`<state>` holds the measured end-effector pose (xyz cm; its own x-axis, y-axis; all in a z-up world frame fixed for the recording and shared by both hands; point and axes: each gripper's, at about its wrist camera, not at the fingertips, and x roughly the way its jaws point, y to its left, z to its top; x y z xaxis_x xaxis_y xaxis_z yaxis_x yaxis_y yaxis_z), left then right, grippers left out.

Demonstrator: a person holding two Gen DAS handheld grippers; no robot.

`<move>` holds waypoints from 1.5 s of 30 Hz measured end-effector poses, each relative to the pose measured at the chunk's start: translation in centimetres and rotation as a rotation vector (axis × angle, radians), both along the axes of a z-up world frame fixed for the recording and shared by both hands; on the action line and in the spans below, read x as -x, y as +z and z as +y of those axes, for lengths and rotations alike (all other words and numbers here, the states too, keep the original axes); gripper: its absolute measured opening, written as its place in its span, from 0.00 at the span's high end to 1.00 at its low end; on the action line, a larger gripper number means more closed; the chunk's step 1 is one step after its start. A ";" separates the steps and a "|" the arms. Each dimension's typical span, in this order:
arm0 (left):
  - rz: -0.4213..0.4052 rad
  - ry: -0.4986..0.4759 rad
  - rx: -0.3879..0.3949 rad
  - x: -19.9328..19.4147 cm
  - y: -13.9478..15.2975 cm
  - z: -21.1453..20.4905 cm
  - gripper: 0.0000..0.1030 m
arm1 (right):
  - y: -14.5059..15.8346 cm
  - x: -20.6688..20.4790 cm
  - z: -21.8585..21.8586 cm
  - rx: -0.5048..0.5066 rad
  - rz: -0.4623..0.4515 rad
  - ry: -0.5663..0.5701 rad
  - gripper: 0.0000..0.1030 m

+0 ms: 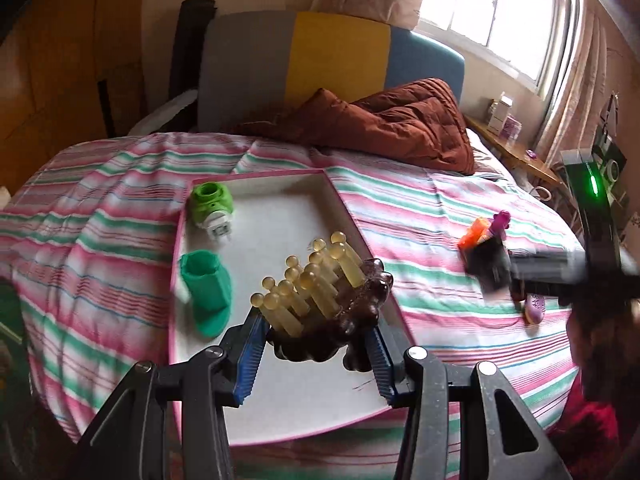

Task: Organize rigid objects
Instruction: 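Carry the brown comb toward the tray with the left tool while the right tool grasps the black-lidded clear cup, then lower the brown comb into the tray and open the left tool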

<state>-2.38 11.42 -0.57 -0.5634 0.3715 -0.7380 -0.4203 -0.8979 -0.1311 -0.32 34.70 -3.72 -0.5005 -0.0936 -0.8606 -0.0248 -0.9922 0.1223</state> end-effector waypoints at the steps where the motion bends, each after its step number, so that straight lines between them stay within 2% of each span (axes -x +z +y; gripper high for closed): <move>1: -0.002 0.007 0.003 -0.1 -0.1 -0.3 0.54 | -0.6 -0.6 -0.2 -0.007 -0.015 -0.004 0.57; 5: -0.003 0.029 0.024 -0.4 -0.4 -1.0 0.54 | -2.9 -2.4 0.7 -0.045 -0.043 -0.053 0.57; 7: -0.004 0.035 0.034 -0.6 -0.5 -1.2 0.54 | -3.9 -3.0 1.6 -0.022 -0.048 -0.075 0.57; 10: -0.006 0.041 0.051 -0.9 -0.8 -1.3 0.54 | -4.0 -3.2 2.5 0.023 -0.022 -0.090 0.57; 14: 0.000 0.047 0.067 -1.4 -0.9 -1.3 0.54 | -4.9 -3.1 3.3 0.073 -0.032 -0.095 0.58; 20: -0.006 0.049 0.086 -1.9 -1.4 -1.5 0.54 | -4.8 -2.9 2.2 0.020 -0.029 -0.076 0.58; 28: -0.014 0.042 0.052 -1.6 -1.1 -2.7 0.54 | -4.9 -2.8 1.9 -0.003 -0.031 -0.076 0.58; 37: 0.015 0.029 -0.034 3.4 2.0 -2.2 0.54 | -4.9 -2.7 1.8 -0.020 -0.027 -0.070 0.58; 42: -0.049 0.041 -0.052 7.7 1.1 -0.9 0.54 | -4.8 -2.7 1.8 -0.020 -0.025 -0.071 0.58; 45: -0.082 0.045 -0.037 9.7 -0.1 -0.1 0.54 | -4.8 -2.7 1.9 -0.018 -0.025 -0.071 0.58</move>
<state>-12.05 11.27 -0.67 -0.5185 0.3746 -0.7686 -0.3662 -0.9096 -0.1963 2.43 36.58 -8.56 -0.4839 -0.0425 -0.8741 -0.0982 -0.9899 0.1025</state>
